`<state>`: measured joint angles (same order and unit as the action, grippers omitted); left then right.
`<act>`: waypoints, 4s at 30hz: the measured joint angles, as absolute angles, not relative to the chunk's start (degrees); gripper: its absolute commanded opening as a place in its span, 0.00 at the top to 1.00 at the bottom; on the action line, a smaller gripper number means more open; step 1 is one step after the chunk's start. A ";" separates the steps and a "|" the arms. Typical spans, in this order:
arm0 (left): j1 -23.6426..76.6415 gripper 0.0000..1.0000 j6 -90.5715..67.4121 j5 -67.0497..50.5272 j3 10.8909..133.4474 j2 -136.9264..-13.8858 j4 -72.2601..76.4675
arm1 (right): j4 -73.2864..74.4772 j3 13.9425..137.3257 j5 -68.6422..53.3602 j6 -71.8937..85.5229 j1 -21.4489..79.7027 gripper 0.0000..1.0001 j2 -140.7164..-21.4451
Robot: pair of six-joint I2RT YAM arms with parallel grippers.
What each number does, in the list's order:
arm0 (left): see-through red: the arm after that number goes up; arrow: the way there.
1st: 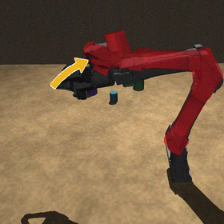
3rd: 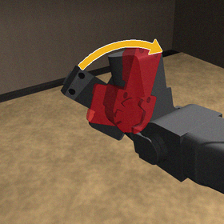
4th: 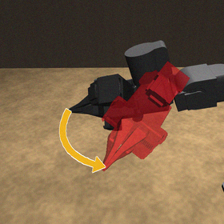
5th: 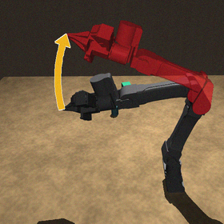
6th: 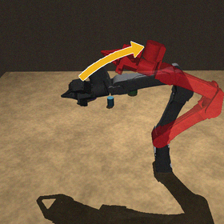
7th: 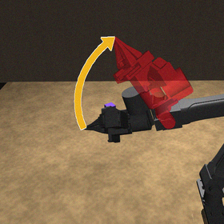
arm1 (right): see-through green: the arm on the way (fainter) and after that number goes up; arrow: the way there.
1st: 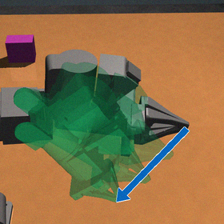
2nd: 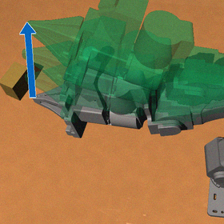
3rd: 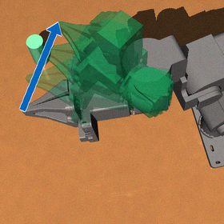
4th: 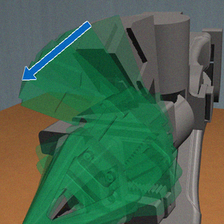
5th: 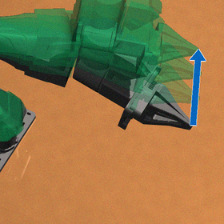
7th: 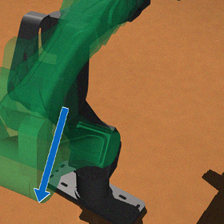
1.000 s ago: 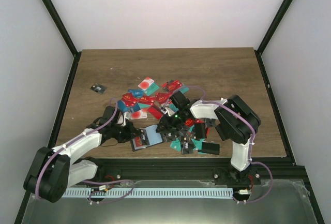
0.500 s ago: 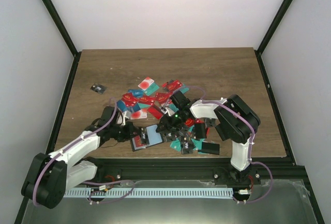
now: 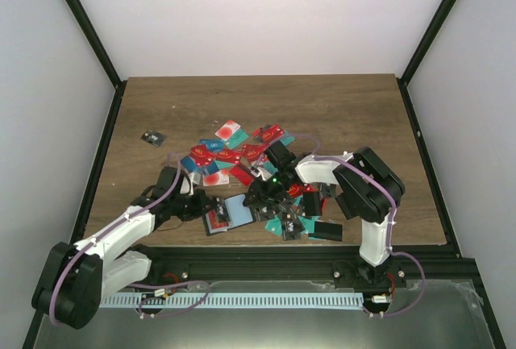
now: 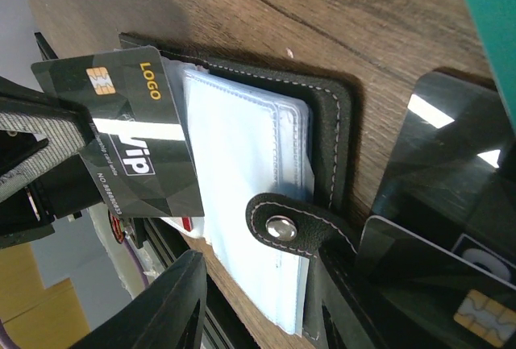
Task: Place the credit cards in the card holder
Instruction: Insert the credit card into the card holder.
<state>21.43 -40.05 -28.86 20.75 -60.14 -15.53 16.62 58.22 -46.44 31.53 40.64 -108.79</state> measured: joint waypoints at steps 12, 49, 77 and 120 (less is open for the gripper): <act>21.41 0.96 -40.12 -29.17 19.25 -62.15 -11.92 | 17.04 58.46 -46.44 31.53 40.64 0.60 -108.92; 21.37 0.96 -42.35 -34.57 16.12 -68.12 0.36 | 17.41 58.89 -47.29 32.60 40.21 0.64 -109.78; 22.85 0.96 -46.57 -34.37 13.37 -66.81 3.73 | 16.60 58.70 -47.83 36.51 39.92 0.65 -110.24; 29.56 0.87 -54.76 -33.21 16.56 -82.08 19.59 | 15.42 58.41 -49.15 38.63 39.44 0.66 -110.61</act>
